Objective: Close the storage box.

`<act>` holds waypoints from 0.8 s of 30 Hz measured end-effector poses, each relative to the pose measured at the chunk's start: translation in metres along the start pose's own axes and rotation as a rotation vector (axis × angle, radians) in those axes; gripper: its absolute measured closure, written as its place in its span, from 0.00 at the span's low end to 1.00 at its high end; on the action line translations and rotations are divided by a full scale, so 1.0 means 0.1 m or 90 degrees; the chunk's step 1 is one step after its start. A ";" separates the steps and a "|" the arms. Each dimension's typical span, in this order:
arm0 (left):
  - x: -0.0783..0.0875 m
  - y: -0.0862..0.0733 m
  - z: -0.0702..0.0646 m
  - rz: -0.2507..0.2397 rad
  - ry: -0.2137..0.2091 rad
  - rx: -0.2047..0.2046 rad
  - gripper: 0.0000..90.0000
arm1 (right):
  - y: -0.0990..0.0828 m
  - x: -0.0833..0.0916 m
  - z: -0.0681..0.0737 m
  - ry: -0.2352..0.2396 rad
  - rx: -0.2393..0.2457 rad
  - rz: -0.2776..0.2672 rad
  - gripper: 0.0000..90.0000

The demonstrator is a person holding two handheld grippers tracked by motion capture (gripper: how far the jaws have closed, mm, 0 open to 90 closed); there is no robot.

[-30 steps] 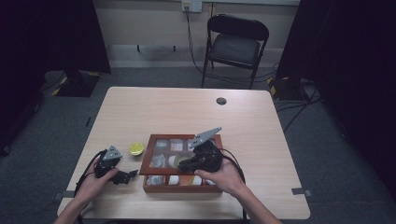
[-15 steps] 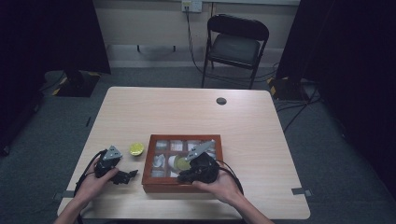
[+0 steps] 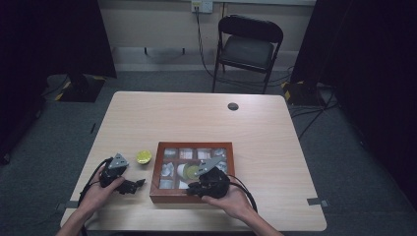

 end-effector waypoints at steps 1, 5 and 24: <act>0.00 0.00 0.00 0.000 0.000 0.000 0.00 | 0.00 0.00 0.00 0.001 -0.007 -0.005 0.82; 0.00 0.00 0.00 0.000 0.000 0.000 0.00 | 0.02 0.08 -0.03 0.008 -0.033 -0.036 0.76; 0.01 -0.01 0.01 -0.001 -0.007 0.000 0.00 | -0.33 0.97 -0.60 -0.215 -0.152 -0.154 0.42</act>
Point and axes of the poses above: each handheld gripper's, and its own axes: x roughly backward along the jaws, y roughly out of its top, z roughly to its left, the point moved 2 cm from there along -x, roughly forward along the jaws, and after that the axes turned 8 degrees about -z, right-handed, at the moved point
